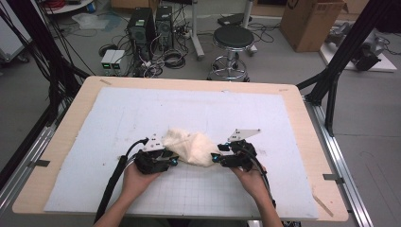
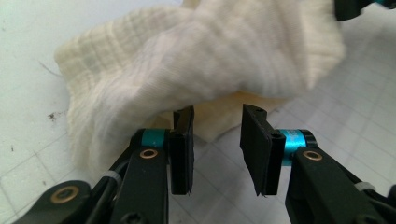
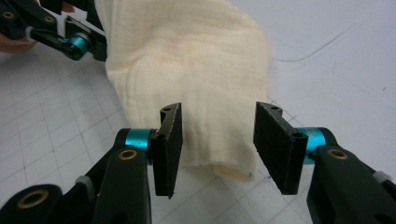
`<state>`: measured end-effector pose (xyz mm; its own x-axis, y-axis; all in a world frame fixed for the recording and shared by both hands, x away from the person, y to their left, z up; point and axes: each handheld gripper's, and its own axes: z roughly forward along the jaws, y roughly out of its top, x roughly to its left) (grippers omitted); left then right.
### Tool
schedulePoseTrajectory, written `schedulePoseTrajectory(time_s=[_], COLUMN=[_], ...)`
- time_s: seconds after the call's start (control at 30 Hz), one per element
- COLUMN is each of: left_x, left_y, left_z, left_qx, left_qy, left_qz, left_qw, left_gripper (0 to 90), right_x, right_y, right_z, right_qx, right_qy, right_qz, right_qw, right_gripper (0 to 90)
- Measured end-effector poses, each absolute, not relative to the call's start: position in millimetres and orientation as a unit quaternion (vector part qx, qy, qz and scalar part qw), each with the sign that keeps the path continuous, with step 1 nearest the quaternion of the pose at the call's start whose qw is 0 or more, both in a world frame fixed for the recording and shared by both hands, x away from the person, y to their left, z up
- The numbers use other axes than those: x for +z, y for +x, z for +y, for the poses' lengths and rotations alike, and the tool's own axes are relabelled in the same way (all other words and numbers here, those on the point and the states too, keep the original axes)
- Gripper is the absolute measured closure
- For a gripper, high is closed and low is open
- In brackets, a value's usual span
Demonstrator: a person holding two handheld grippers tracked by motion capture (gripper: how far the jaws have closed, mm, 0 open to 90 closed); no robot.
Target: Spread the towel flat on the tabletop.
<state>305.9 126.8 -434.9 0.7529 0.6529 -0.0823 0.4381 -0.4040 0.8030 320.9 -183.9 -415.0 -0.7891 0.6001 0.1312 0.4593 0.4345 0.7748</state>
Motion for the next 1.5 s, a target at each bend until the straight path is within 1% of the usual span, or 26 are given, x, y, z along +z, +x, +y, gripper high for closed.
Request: schedulePoseTrajectory(time_s=[0.1, 0.17, 0.2, 0.27, 0.3, 0.4, 0.43, 0.47, 0.6, 0.67, 0.77, 0.9, 1.07, 1.27, 1.4, 1.5], left_x=[-437, -438, -438, -439, -439, -438, -436, -433, -421, -416, -408, -395, -383, -380, -387, -395], left_y=[310, 312, 312, 312, 312, 310, 309, 308, 298, 292, 282, 270, 249, 219, 202, 194], left_z=[123, 118, 115, 112, 111, 111, 112, 114, 121, 125, 135, 152, 170, 189, 196, 198], left_qx=[0.128, 0.131, 0.136, 0.14, 0.143, 0.145, 0.147, 0.148, 0.152, 0.146, 0.139, 0.128, 0.13, 0.137, 0.129, 0.118], left_qy=[0.831, 0.842, 0.845, 0.85, 0.851, 0.855, 0.855, 0.855, 0.854, 0.855, 0.855, 0.846, 0.846, 0.852, 0.854, 0.855], left_qz=[0.337, 0.331, 0.327, 0.323, 0.321, 0.315, 0.314, 0.311, 0.298, 0.291, 0.286, 0.286, 0.275, 0.257, 0.254, 0.247], left_qw=[0.423, 0.406, 0.4, 0.391, 0.39, 0.386, 0.385, 0.387, 0.399, 0.403, 0.409, 0.431, 0.437, 0.435, 0.435, 0.441], left_gripper=[67.0, 69.6, 72.2, 80.5, 83.5, 86.5, 86.8, 87.0, 87.2, 87.2, 87.2, 87.2, 87.2, 87.1, 87.1, 86.6], right_x=[-417, -418, -418, -420, -420, -423, -424, -423, -416, -412, -407, -398, -392, -393, -395, -398], right_y=[322, 323, 323, 323, 324, 325, 325, 324, 317, 313, 307, 293, 270, 239, 225, 215], right_z=[-183, -183, -182, -182, -181, -181, -180, -179, -177, -179, -183, -182, -171, -150, -142, -139], right_qx=[0.423, 0.419, 0.419, 0.416, 0.415, 0.41, 0.408, 0.408, 0.42, 0.429, 0.448, 0.459, 0.458, 0.447, 0.44, 0.431], right_qy=[0.318, 0.32, 0.32, 0.32, 0.322, 0.318, 0.313, 0.309, 0.294, 0.289, 0.298, 0.293, 0.27, 0.23, 0.218, 0.21], right_qz=[0.845, 0.846, 0.846, 0.847, 0.848, 0.853, 0.856, 0.858, 0.857, 0.854, 0.842, 0.838, 0.847, 0.864, 0.871, 0.877], right_qw=[0.081, 0.081, 0.079, 0.077, 0.078, 0.055, 0.051, 0.051, 0.057, 0.059, 0.041, 0.037, 0.028, 0.024, 0.009, 0.01], right_gripper=[53.4, 54.3, 55.6, 59.6, 62.6, 81.4, 84.9, 85.6, 85.9, 85.9, 85.7, 85.2, 85.1, 84.7, 83.8, 82.2])
